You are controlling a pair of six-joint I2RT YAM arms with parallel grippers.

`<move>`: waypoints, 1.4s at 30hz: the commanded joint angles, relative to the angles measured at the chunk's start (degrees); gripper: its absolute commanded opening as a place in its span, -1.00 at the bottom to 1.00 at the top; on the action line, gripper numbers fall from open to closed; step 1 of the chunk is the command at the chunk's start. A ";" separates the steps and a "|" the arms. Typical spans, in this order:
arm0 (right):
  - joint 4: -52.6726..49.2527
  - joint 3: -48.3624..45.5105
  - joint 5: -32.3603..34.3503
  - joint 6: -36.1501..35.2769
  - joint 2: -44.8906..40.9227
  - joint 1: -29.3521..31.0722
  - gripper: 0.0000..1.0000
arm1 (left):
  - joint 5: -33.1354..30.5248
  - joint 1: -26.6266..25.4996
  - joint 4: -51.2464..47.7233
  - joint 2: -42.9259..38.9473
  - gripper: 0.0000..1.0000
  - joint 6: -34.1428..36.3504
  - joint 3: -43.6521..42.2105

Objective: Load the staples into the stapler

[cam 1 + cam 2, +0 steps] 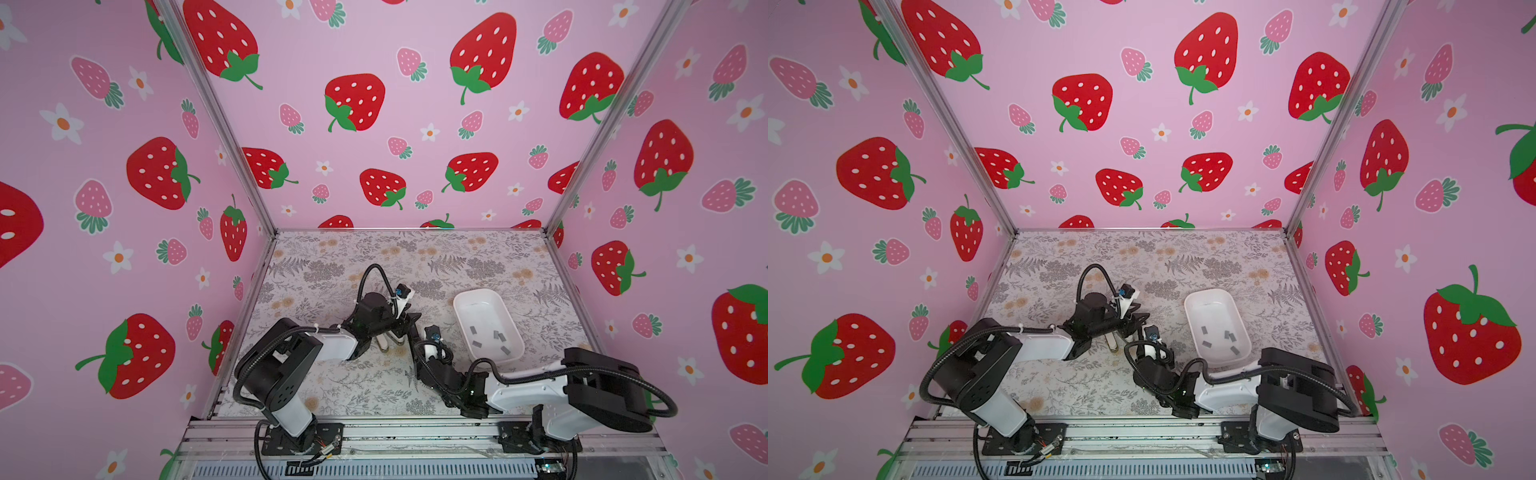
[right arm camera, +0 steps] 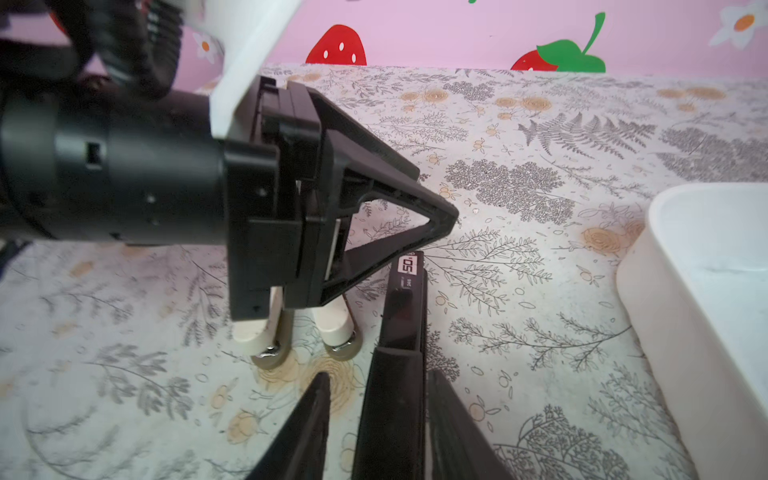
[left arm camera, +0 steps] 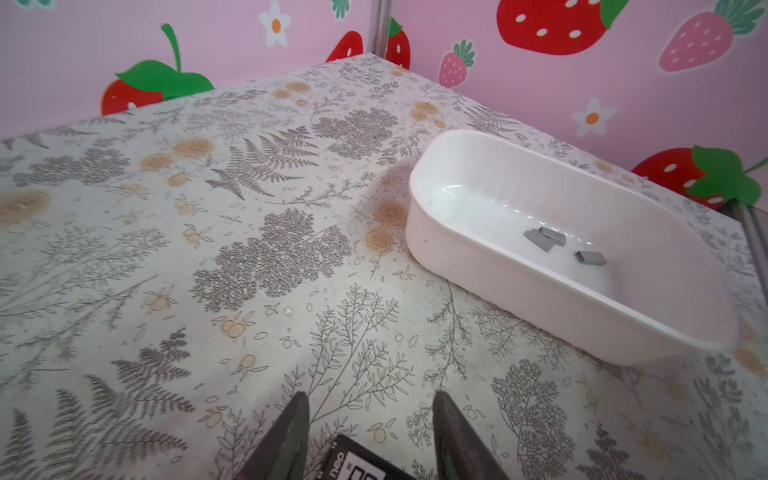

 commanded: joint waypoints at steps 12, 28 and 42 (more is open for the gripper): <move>-15.94 1.48 -1.71 -1.68 -29.28 -18.29 0.50 | -19.35 0.38 -26.57 -26.08 0.44 -16.91 2.19; 2.83 -9.41 -0.91 -20.92 -20.53 -57.84 0.54 | -53.21 10.62 -13.35 -48.11 0.98 -8.52 -19.79; 37.58 -20.48 -10.97 -32.99 -7.79 -63.60 0.99 | -41.81 27.14 -0.96 -32.02 0.98 -4.04 -23.09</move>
